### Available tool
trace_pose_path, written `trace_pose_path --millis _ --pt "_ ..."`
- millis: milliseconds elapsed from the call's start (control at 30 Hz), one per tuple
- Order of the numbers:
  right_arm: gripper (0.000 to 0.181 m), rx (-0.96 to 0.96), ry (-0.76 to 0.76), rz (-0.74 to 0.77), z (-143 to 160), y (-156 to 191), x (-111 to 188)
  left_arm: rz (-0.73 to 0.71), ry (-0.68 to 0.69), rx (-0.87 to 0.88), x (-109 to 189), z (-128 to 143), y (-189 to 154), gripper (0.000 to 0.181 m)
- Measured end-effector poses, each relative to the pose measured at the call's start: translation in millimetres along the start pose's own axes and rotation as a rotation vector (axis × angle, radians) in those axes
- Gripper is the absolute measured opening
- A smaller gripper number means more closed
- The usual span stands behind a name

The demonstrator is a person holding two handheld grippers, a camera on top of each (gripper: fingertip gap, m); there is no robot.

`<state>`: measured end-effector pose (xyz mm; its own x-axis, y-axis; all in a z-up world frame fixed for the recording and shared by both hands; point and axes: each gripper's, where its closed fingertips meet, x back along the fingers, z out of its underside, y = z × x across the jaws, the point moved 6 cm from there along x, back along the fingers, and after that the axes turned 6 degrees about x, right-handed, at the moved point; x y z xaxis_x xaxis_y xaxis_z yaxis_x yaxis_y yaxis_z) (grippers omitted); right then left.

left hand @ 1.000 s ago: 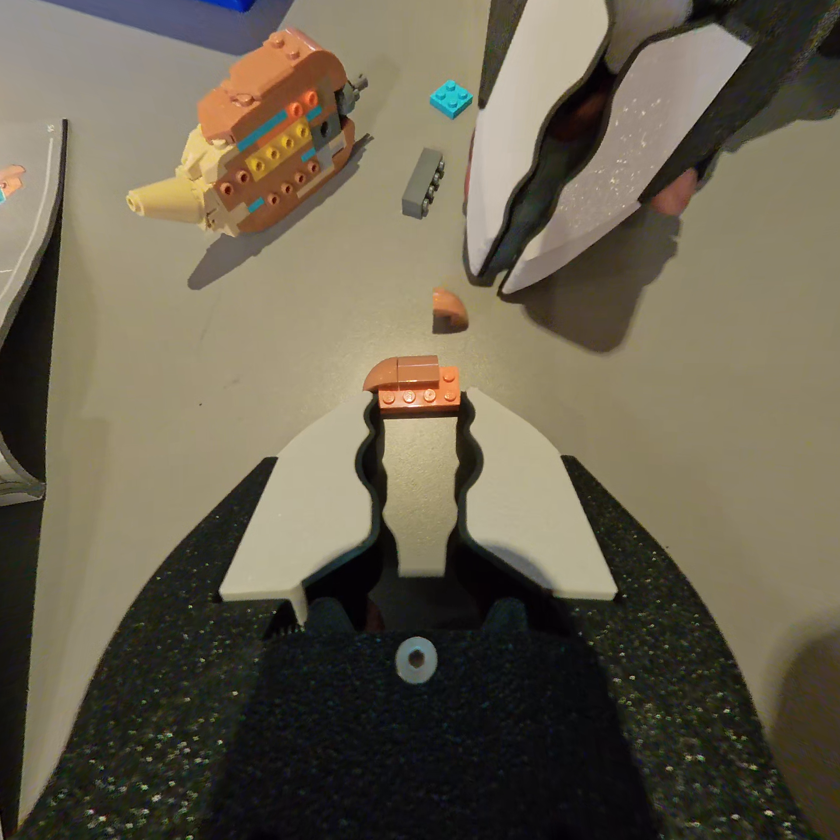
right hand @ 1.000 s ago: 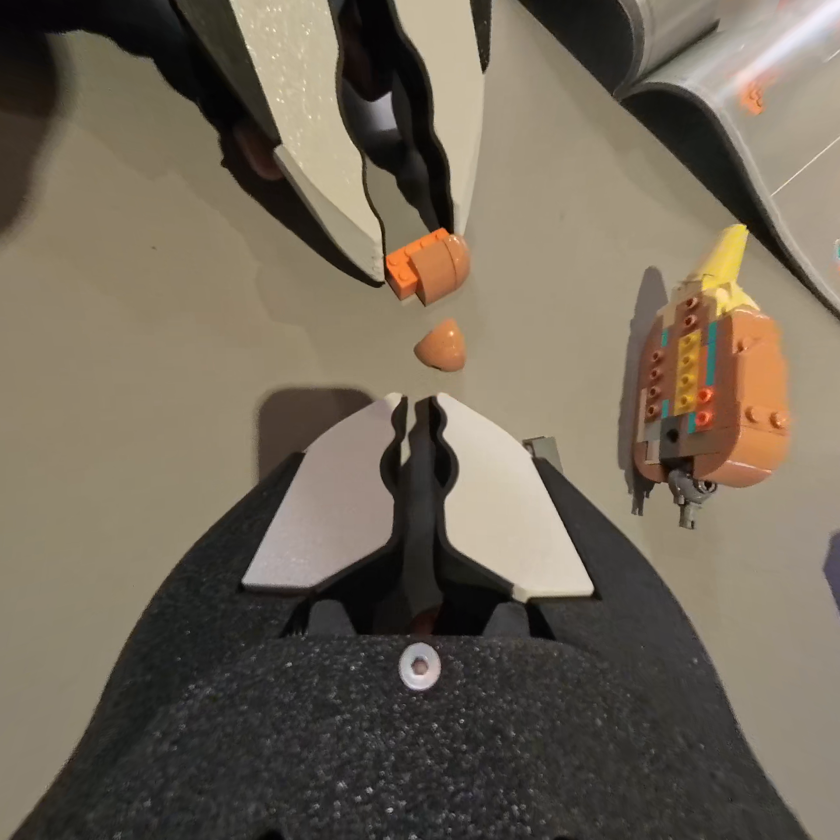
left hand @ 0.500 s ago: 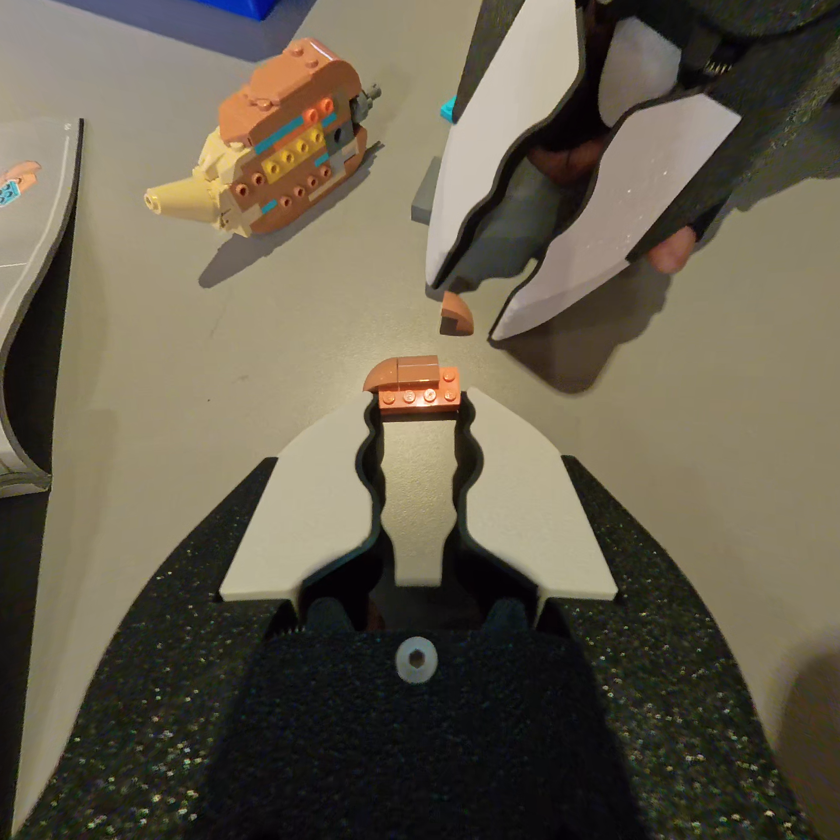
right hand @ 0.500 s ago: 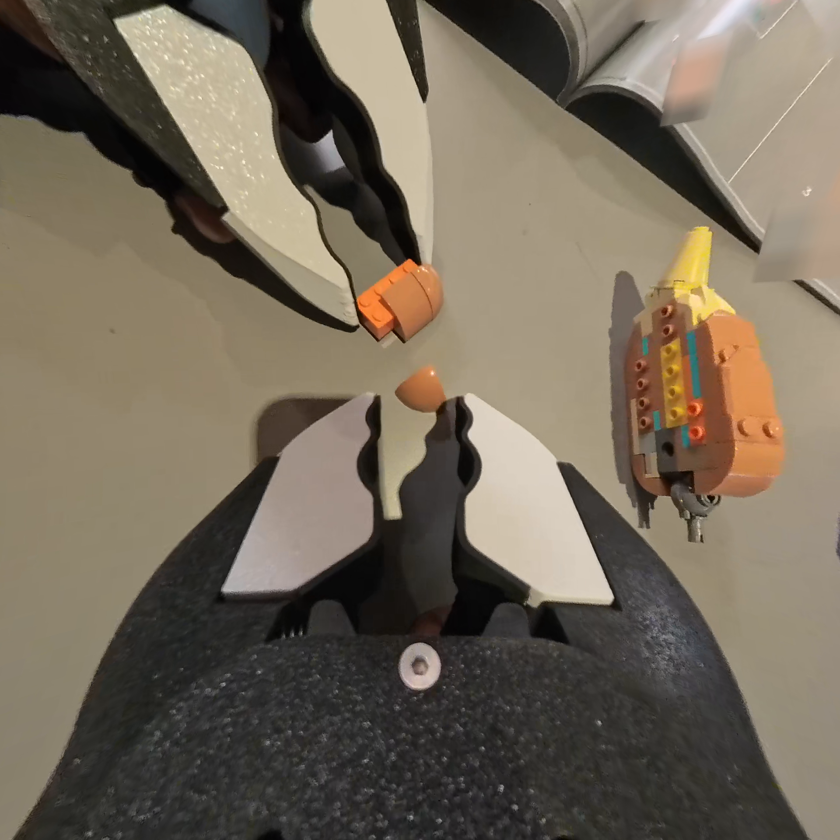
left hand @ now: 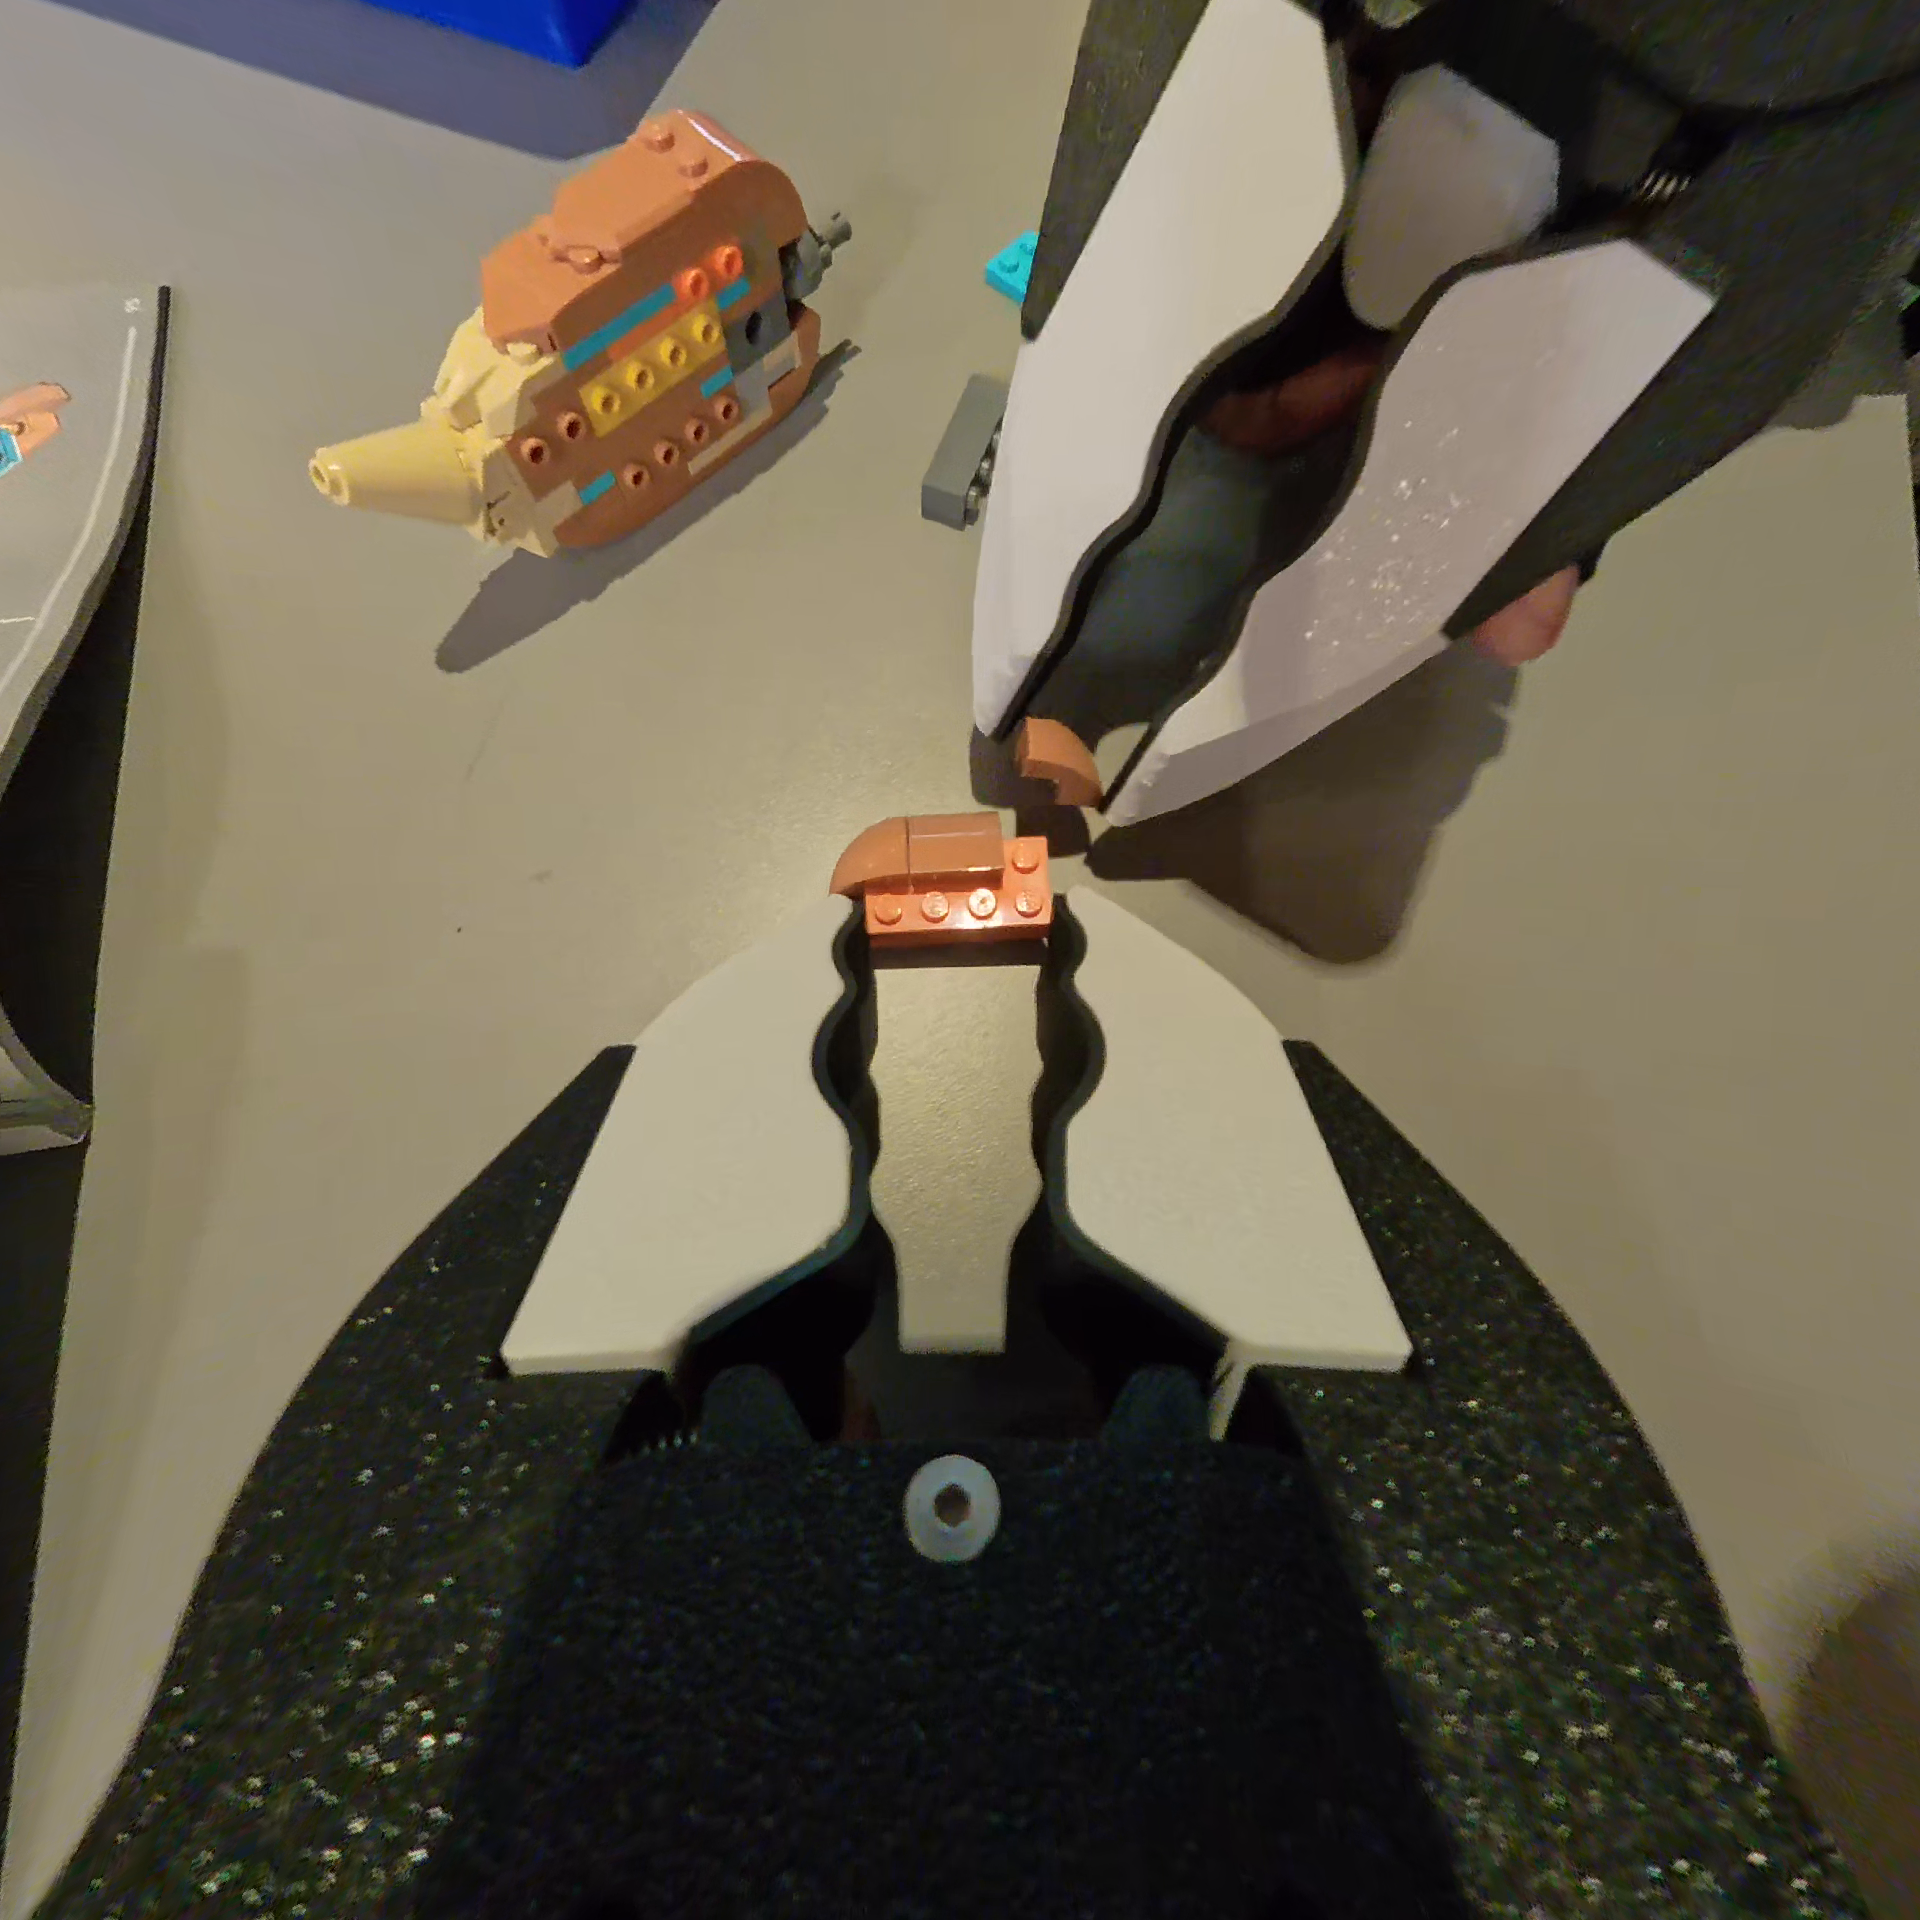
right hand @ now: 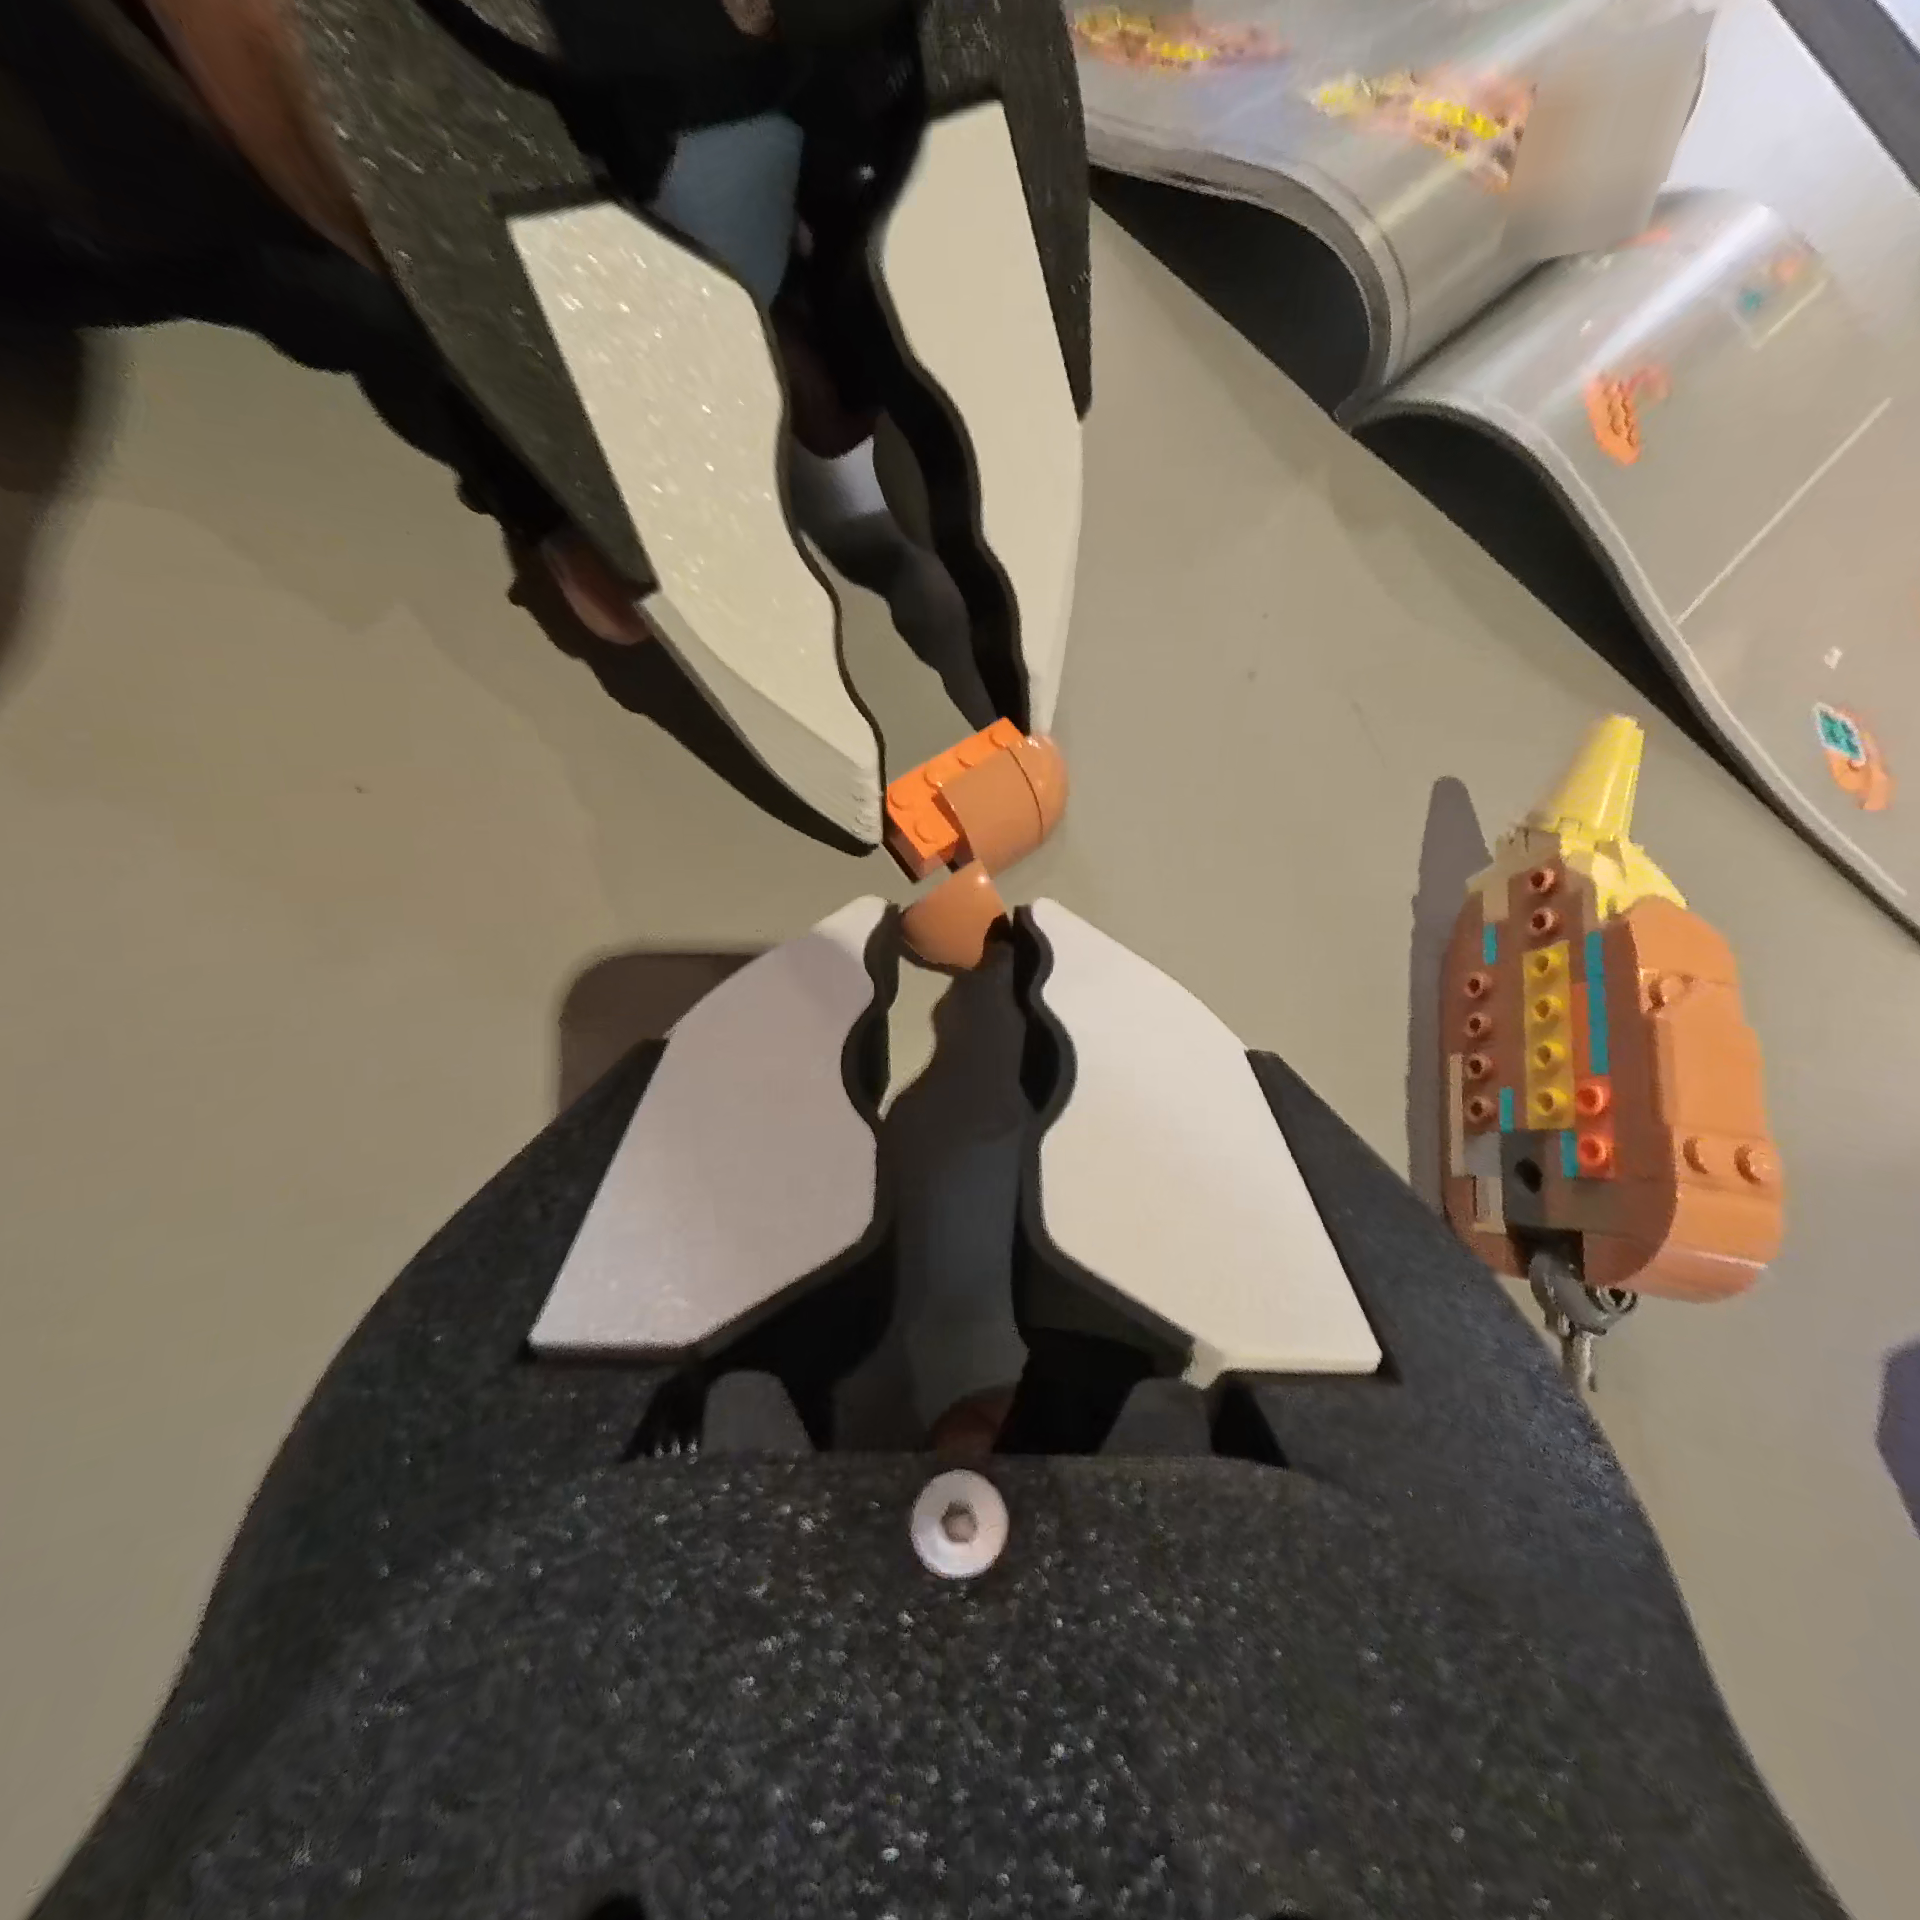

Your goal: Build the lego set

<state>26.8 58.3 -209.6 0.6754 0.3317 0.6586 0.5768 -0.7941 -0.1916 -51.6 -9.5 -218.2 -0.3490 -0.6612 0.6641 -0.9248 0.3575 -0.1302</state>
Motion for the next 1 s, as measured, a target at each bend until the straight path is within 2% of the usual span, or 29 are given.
trace_pose_path --millis 267,1000 --pt "0.021 0.089 -0.02 -0.008 -8.1 7.9 -1.0 0.022 -0.019 0.005 1.1 -1.7 -1.5 0.033" --pt "0.021 0.108 -0.029 0.051 -10.5 9.3 -0.7 0.079 -0.05 0.048 3.1 -4.6 -3.0 0.033"
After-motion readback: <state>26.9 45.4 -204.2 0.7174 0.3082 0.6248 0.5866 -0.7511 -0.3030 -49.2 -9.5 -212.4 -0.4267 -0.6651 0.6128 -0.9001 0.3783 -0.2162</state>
